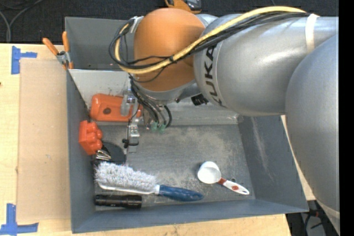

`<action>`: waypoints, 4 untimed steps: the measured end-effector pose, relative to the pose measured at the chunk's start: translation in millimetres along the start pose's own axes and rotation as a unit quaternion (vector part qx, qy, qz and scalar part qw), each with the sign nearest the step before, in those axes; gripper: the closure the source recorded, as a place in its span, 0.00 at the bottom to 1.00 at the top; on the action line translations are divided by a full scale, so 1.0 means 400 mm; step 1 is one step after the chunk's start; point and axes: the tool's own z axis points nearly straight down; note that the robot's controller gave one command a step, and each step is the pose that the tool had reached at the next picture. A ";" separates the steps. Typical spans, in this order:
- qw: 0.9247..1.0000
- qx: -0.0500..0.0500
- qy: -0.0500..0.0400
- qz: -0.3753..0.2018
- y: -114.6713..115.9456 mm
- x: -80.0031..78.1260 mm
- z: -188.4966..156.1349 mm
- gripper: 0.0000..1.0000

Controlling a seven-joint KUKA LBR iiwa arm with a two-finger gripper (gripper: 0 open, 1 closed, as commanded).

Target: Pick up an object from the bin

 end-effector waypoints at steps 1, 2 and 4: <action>1.000 0.000 0.000 0.000 0.000 0.000 0.000 0.00; 0.997 0.000 0.000 0.081 -0.019 -0.036 0.093 0.00; 0.996 0.003 0.005 0.084 -0.097 0.017 0.225 0.00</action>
Offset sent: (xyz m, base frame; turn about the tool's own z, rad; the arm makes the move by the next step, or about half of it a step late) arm 0.0155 -0.0079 -0.0421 0.1842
